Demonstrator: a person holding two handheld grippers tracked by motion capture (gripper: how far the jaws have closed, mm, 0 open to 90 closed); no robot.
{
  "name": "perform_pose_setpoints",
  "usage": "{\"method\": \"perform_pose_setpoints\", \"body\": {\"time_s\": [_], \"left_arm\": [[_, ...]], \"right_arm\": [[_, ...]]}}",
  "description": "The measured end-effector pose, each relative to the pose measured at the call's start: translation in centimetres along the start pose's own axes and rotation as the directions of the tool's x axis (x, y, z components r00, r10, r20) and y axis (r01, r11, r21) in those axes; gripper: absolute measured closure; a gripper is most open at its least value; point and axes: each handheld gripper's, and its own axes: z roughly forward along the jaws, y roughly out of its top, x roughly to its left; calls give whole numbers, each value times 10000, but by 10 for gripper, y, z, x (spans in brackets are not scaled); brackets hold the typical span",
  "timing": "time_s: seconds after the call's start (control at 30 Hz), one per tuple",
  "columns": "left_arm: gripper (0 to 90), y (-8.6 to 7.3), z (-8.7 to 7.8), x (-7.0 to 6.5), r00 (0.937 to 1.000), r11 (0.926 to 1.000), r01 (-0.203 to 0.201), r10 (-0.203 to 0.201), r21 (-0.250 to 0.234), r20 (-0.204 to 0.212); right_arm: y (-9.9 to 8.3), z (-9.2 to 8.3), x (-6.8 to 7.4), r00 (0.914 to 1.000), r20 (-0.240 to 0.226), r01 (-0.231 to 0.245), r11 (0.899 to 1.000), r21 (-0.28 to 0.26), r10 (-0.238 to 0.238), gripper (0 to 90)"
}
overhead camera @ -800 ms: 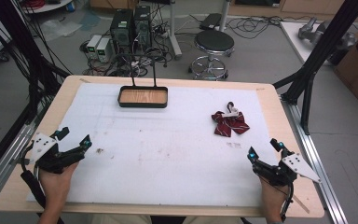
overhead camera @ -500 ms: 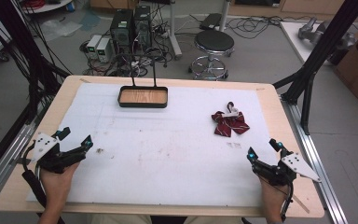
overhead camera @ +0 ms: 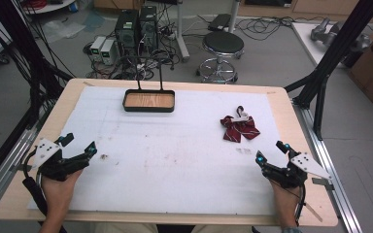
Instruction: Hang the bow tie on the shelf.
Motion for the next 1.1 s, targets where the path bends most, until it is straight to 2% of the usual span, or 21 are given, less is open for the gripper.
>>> {"method": "perform_pose_setpoints", "body": {"time_s": [0.07, 0.1, 0.17, 0.2, 0.23, 0.3, 0.4, 0.43, 0.5, 0.57, 0.63, 0.67, 0.8, 0.9, 0.93, 1.03, 1.1], "left_arm": [[164, 0, 1, -1, 10000, 10000, -23, 23, -13, 65], [164, 0, 1, -1, 10000, 10000, -31, 31, 6, 88], [164, 0, 1, -1, 10000, 10000, -41, 41, 23, 88], [164, 0, 1, -1, 9999, 10000, -18, 17, 17, 104], [164, -1, 2, -1, 9999, 10000, 6, -7, 23, 102], [164, -1, 2, -1, 9999, 10000, -6, 6, 20, 125], [164, 0, 3, -1, 9999, 10000, -36, 35, 63, 170], [164, 0, 3, -2, 9998, 10000, -15, 15, 41, 178], [164, -1, 4, -2, 9998, 9999, -54, 52, 96, 210], [164, -1, 4, -3, 9997, 10000, -45, 44, 71, 226], [164, -1, 5, -3, 9996, 9999, -80, 77, 104, 262], [164, -1, 5, -3, 9996, 9999, -67, 65, 100, 271], [164, -2, 6, -3, 9996, 9999, -73, 69, 146, 286], [164, -2, 6, -3, 9997, 9999, -63, 60, 113, 246], [164, -2, 6, -3, 9996, 9999, -60, 57, 105, 259], [164, -2, 6, -3, 9996, 10000, -51, 49, 74, 288], [164, -2, 6, -3, 9995, 9999, -70, 67, 107, 319]], "right_arm": [[1, 2, -3, 9999, -65, -109, 9999, 90, 110, 143], [2, 4, -6, 9998, -98, -154, 9998, 132, 155, 143], [7, 11, -15, 9980, -304, -541, 9981, 297, 550, 143], [7, 11, -15, 9980, -304, -541, 9981, 297, 550, 143], [12, 17, -21, 9971, -428, -612, 9972, 421, 630, 143], [15, 20, -23, 9967, -486, -623, 9967, 519, 649, 143], [27, 35, -32, 9968, -654, -421, 9969, 667, 464, 148], [27, 35, -32, 9968, -654, -421, 9969, 667, 464, 148], [33, 49, -38, 9947, -871, -479, 9958, 782, 547, 152], [35, 54, -40, 9940, -966, -440, 9954, 854, 522, 152], [39, 67, -45, 9910, -1191, -486, 9934, 1038, 609, 154], [39, 67, -45, 9910, -1191, -486, 9934, 1038, 609, 154], [48, 92, -51, 9802, -1717, -718, 9852, 1559, 986, 154], [56, 108, -51, 9781, -1906, -473, 9808, 1892, 840, 154], [59, 113, -51, 9797, -1910, -256, 9834, 1798, 604, 156], [62, 123, -51, 9799, -1916, -169, 9806, 1952, 550, 156], [59, 137, -51, 9853, -1700, 162, 9797, 1997, 183, 167]]}}
